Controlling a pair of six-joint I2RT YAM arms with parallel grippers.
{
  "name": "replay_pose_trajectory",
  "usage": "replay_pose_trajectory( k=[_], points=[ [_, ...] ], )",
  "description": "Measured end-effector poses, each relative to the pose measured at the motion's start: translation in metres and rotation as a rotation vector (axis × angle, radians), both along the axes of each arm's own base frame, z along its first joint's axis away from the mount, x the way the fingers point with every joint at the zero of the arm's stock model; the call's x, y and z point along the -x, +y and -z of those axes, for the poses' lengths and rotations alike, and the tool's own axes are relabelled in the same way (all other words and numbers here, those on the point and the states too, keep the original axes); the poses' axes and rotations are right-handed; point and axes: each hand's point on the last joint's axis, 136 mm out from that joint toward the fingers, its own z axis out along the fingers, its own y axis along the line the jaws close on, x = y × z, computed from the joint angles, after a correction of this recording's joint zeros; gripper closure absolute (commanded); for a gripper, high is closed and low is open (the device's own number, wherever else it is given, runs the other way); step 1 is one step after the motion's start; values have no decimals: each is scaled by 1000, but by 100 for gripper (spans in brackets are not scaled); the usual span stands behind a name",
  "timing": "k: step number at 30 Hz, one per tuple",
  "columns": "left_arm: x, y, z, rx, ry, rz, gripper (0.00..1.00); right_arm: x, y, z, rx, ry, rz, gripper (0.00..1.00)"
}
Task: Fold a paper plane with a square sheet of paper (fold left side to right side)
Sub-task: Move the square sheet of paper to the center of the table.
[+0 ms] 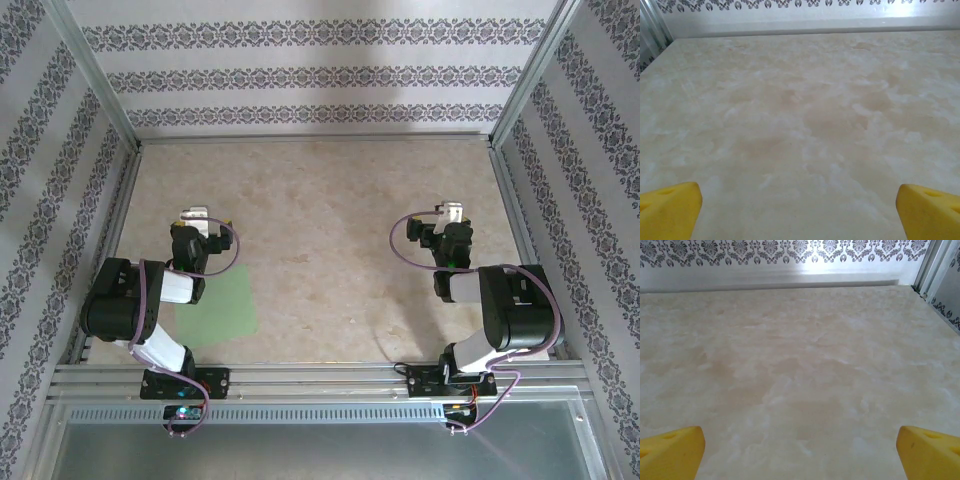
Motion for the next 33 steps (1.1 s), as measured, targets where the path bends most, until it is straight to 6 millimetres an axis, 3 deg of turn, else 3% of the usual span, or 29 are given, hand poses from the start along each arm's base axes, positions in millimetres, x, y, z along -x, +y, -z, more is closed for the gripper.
replay_pose_trajectory(
  k=[33],
  points=[
    [1,-4,0,5,4,22,0,1,-3,-1,5,1,19,2]
  ],
)
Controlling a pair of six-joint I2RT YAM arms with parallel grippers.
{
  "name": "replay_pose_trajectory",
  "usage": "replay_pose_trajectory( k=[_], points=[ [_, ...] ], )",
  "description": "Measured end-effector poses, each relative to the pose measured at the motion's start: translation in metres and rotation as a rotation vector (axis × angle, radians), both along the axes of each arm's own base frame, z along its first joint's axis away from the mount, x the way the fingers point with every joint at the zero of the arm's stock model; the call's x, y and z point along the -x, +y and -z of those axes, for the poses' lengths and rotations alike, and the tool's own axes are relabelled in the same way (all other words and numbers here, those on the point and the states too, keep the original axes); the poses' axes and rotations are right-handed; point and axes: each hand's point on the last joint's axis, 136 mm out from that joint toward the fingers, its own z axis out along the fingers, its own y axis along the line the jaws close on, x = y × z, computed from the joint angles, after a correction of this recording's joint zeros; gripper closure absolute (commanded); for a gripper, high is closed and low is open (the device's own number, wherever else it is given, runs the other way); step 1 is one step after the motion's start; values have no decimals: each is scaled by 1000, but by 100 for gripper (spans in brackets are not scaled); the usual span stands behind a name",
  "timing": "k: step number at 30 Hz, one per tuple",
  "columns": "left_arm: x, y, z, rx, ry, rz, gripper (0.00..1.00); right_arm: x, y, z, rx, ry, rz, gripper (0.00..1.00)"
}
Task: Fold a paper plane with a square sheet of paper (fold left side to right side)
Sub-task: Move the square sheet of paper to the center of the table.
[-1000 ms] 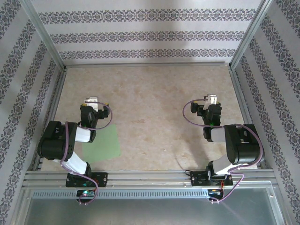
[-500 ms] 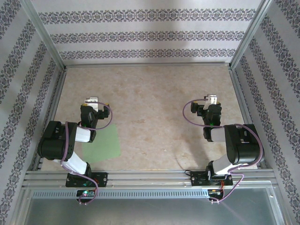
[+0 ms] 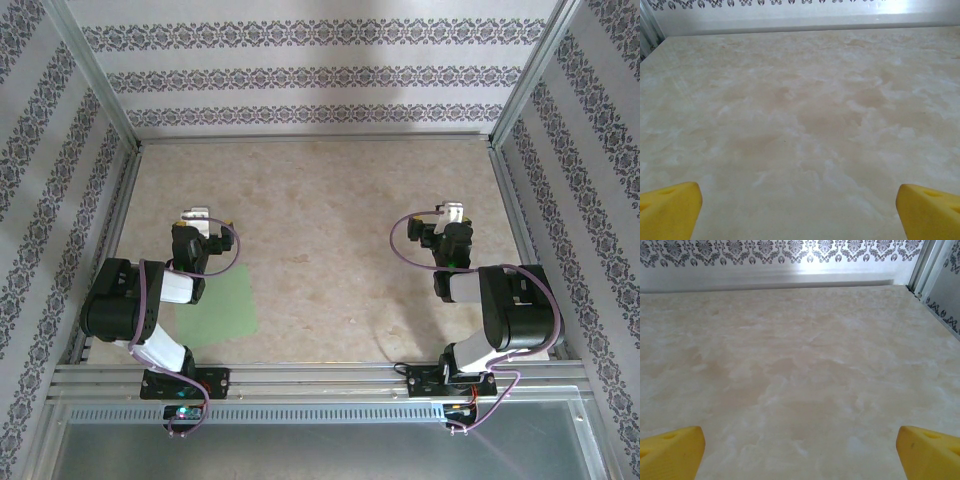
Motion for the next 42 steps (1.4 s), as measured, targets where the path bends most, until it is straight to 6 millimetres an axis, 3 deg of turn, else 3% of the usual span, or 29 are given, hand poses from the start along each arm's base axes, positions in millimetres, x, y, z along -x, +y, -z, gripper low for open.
replay_pose_trajectory(
  k=[2,5,12,13,15,18,24,32,36,42],
  points=[
    [4,1,-9,-1,-13,-4,0,2,-1,-5,2,-3,8,2],
    [11,3,-45,0,-71,-18,0,7,-3,-28,2,-46,20,2],
    [24,3,-173,191,-225,-62,0,34,1,-87,-143,-131,29,2],
    [27,0,-188,244,-234,-56,0,39,4,-92,-185,-133,21,2],
    [34,-7,-199,334,-218,-37,0,47,12,-99,-272,-123,-4,2],
    [47,-21,-182,464,-92,-9,0,58,30,-104,-408,-85,-63,2],
    [85,-50,-111,672,275,-6,0,77,72,-92,-634,61,-193,2],
    [151,-88,-22,869,675,-28,0,88,118,-70,-698,277,-300,2],
    [167,-103,1,881,795,-28,0,89,133,-64,-671,336,-334,2],
    [175,-117,21,863,901,-31,0,88,145,-63,-608,364,-362,2]
  ],
)
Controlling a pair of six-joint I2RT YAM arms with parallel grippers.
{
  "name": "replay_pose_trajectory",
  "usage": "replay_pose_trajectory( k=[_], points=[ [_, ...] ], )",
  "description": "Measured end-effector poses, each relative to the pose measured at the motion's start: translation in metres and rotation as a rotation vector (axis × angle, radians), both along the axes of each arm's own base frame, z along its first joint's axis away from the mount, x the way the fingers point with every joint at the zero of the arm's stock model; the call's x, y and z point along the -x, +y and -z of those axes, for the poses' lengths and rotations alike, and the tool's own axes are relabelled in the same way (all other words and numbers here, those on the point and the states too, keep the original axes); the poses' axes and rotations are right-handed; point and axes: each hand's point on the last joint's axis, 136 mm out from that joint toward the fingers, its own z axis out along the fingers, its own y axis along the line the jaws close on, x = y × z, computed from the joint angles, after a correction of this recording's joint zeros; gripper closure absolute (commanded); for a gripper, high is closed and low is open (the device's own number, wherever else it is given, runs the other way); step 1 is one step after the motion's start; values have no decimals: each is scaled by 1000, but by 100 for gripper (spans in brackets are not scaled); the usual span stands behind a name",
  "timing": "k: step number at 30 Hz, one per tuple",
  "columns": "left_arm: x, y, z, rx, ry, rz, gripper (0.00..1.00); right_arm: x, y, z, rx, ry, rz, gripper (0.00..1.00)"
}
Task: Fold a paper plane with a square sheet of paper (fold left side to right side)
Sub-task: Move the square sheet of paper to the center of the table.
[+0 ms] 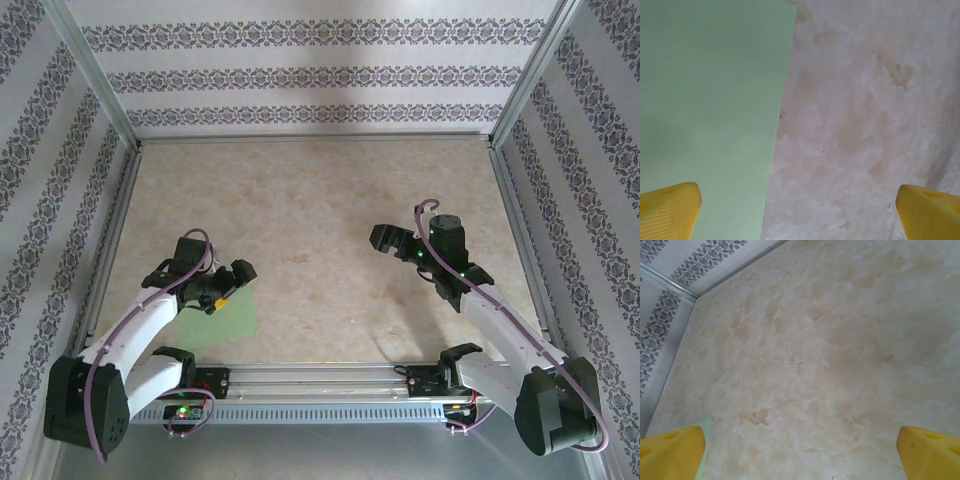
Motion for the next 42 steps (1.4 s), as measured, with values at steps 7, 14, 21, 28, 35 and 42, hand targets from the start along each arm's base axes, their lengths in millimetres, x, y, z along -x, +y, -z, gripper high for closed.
replay_pose_trajectory(
  k=[7,14,21,28,35,42],
  points=[
    [3,-15,22,-9,73,48,0,2,-6,7,53,10,16,2],
    [-7,-30,28,3,67,70,0,6,-14,3,106,-6,28,2],
    [-25,-67,25,30,32,139,0,10,-21,-2,138,-27,44,2],
    [-43,-104,24,47,13,180,0,14,-30,-1,172,-17,75,1],
    [-62,-142,21,78,-12,190,0,20,-39,-2,215,-8,100,2],
    [-80,-203,18,119,-46,244,0,24,-48,0,232,12,125,2]
  ],
)
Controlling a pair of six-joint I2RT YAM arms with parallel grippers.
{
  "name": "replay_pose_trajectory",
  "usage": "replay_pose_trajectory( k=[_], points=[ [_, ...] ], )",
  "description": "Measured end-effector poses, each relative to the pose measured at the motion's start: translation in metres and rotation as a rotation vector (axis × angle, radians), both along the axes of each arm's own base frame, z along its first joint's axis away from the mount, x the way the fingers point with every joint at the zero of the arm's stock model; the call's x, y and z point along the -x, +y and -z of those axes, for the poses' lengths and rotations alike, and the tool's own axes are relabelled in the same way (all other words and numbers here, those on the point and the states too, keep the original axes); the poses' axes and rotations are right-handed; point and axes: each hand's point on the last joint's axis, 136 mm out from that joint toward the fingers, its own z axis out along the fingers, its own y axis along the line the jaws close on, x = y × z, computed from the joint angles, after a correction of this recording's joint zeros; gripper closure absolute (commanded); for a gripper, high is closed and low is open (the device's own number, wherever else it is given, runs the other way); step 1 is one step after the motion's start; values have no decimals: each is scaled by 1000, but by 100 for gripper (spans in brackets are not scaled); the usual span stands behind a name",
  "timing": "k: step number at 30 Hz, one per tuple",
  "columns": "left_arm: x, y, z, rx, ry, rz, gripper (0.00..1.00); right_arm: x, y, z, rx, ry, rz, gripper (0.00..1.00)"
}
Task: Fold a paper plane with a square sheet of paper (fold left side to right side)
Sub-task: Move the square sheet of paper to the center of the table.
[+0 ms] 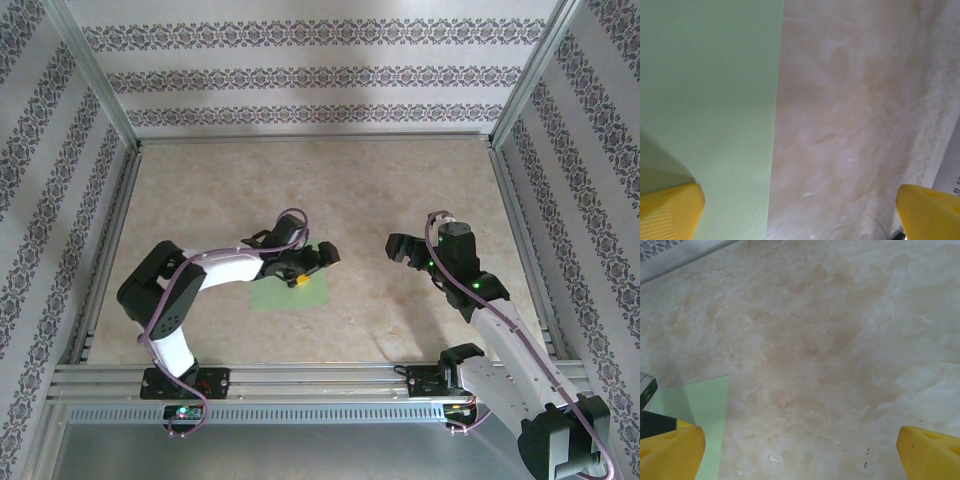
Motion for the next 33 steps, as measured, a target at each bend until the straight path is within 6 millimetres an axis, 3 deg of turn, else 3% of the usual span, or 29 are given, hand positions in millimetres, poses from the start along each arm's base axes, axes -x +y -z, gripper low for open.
replay_pose_trajectory(
  k=[6,13,21,27,33],
  points=[
    [-8,-40,-4,49,-15,18,0,3,-9,3,15,22,27,2],
    [-15,-57,-6,70,-20,18,0,6,-18,7,26,47,54,2],
    [-19,-60,-9,48,-31,30,0,9,-21,14,50,77,55,2],
    [-27,-60,-23,39,-71,50,0,5,-19,16,74,112,28,2],
    [-29,-32,-61,53,-146,23,0,-10,-9,14,95,142,-14,2]
  ],
)
